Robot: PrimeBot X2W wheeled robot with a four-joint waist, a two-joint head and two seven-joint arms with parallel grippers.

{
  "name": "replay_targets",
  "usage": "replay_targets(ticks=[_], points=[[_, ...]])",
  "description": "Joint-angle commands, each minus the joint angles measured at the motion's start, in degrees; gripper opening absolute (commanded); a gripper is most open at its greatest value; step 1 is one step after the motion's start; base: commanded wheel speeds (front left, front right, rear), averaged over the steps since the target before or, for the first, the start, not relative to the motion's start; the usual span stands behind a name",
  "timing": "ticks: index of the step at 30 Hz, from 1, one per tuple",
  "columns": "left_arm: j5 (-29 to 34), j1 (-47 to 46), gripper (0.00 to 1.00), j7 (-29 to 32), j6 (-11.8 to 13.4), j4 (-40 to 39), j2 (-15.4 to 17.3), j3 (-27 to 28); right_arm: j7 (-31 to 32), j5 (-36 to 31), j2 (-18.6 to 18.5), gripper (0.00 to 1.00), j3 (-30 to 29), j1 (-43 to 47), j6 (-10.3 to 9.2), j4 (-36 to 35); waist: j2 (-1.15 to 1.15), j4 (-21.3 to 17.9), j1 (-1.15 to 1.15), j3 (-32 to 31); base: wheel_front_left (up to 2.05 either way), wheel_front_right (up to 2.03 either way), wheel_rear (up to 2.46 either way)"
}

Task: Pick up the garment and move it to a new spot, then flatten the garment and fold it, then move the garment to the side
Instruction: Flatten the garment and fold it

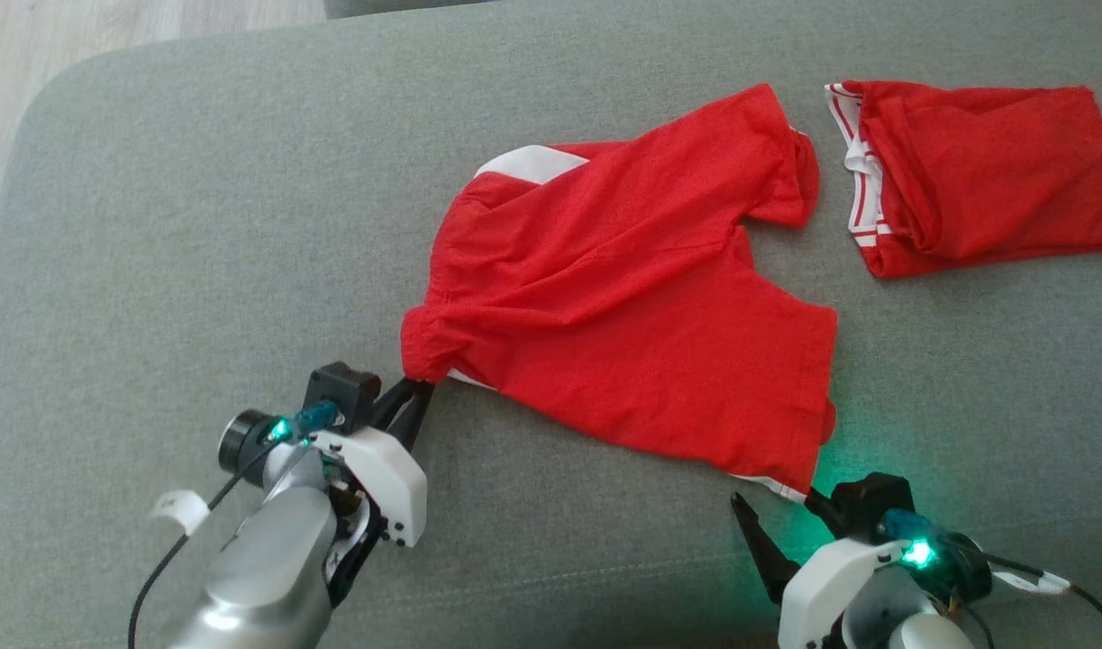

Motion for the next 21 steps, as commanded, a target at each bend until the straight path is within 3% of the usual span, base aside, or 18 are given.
replay_targets(ticks=[1, 5, 6, 7, 14, 21], points=[[0.23, -3.08, 0.0, -0.45, -0.18, -0.99, 1.07, 1.88, -0.13, -0.31, -0.51, 1.0, 1.04, -1.62, -0.02, -0.62, 0.0, 0.02, 0.0, 0.08, 0.0, 0.0, 0.0], [0.3, -3.49, 0.0, -0.45, -0.3, -0.77, 0.95, 1.78, 0.03, -0.65, -0.51, 1.0, 0.71, -2.09, -0.02, 0.17, 0.0, 0.13, 0.0, 0.41, 0.0, 0.0, 0.0], [0.3, -3.66, 0.0, -0.45, -0.36, -0.68, 0.85, 1.75, 0.29, -0.97, -0.51, 0.18, 0.5, -2.3, -0.02, 0.58, 0.0, 0.23, 0.0, 0.52, 0.0, 0.0, 0.0], [0.29, -3.76, 0.0, -0.45, -0.38, -0.63, 0.79, 1.74, 0.39, -1.32, -0.51, 0.0, 0.41, -2.42, -0.02, 0.76, 0.0, 0.32, 0.0, 0.56, 0.0, 0.0, 0.0], [-0.68, -3.31, 0.0, -0.45, -0.57, -0.92, 0.42, 2.44, -0.85, -3.13, -0.51, 0.0, -1.43, -3.3, -0.02, 0.42, 0.0, 2.01, 0.0, -0.81, 0.0, 0.0, 0.0], [-3.07, -0.83, 0.0, -0.45, -0.67, -3.97, 1.18, 4.53, -3.38, -3.37, -0.51, 0.0, -3.58, -5.59, -0.02, -4.55, 0.0, 5.22, 0.0, -5.17, 0.0, 0.0, 0.0]])
